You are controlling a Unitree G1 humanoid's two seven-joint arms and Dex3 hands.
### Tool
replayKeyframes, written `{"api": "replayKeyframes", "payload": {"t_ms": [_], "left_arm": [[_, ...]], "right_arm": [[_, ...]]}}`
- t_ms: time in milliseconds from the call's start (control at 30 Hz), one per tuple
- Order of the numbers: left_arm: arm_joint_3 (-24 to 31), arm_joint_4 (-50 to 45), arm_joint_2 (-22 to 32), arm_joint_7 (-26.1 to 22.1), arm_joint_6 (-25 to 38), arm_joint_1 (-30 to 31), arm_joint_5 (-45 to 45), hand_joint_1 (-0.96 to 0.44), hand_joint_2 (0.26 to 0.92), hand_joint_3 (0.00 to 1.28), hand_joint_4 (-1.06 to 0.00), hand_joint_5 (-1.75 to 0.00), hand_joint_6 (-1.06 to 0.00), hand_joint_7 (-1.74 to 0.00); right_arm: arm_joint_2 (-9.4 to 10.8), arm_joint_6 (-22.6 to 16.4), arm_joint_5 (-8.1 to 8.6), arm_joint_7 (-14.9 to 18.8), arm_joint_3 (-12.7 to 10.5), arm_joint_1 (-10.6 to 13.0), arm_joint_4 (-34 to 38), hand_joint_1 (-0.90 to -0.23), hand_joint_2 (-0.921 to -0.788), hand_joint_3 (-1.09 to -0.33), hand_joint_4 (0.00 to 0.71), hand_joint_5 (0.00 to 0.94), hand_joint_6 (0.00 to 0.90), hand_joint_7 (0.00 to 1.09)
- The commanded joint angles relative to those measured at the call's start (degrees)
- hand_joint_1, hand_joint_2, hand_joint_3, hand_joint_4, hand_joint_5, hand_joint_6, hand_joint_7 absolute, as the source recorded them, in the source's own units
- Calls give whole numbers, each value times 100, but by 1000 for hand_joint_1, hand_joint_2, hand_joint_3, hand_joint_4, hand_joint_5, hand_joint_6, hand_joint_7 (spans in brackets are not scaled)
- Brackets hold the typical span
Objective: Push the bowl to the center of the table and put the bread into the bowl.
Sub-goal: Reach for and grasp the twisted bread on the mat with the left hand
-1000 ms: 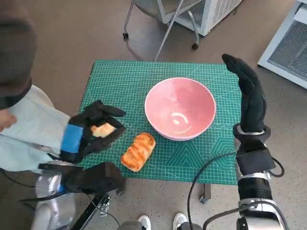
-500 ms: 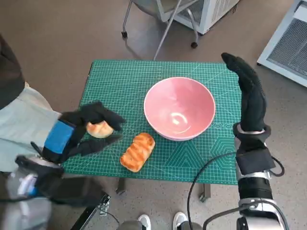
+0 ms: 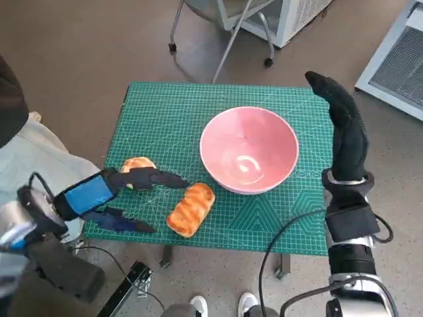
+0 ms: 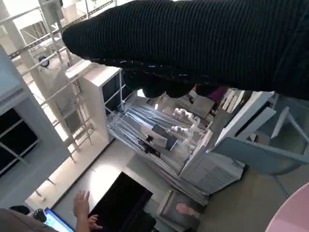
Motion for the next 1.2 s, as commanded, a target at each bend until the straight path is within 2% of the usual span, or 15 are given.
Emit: {"api": "replayKeyframes", "payload": {"t_ms": [33, 267, 400, 533, 867, 1033, 1200], "left_arm": [[-790, 1412, 580, 465, -2412, -1387, 952, -292, 780, 5, -304, -13, -215, -340], [-1115, 1905, 430, 853, -3004, -2104, 2014, -279, 825, 12, -232, -1, -94, -357], [-1398, 2184, 344, 1479, -3241, -2524, 3000, -290, 867, 14, -161, -1, -25, -363], [-1749, 2326, 306, 2113, -3285, -2830, 3790, -275, 907, 48, -117, 0, -5, -337], [-3071, 2568, 304, 4057, -2902, -3541, 5534, -149, 921, 203, -97, -2, 1, -322], [-3822, 2789, 216, 4993, -2547, -3886, 6189, -160, 921, 211, -79, 0, 1, -250], [-4480, 3134, 60, 5748, -2306, -4224, 6562, -181, 921, 210, -84, -6, -15, -248]], "right_arm": [[-55, 152, -31, 40, -18, 185, 35, -576, -921, -767, 347, 5, 73, 791], [-90, 161, -84, 17, -23, 211, -14, -586, -921, -765, 348, 5, 77, 785], [-119, 137, -111, 5, -31, 249, -49, -592, -921, -763, 348, 5, 77, 783], [-149, 114, -142, -21, -42, 266, -77, -587, -921, -761, 348, 4, 77, 780], [-194, 69, -134, -34, -98, 334, -137, -583, -921, -747, 349, 4, 85, 761], [-209, 24, -89, -15, -129, 373, -158, -579, -921, -741, 349, 4, 91, 750], [-212, 6, -84, -16, -161, 426, -204, -573, -921, -739, 349, 3, 95, 742]]}}
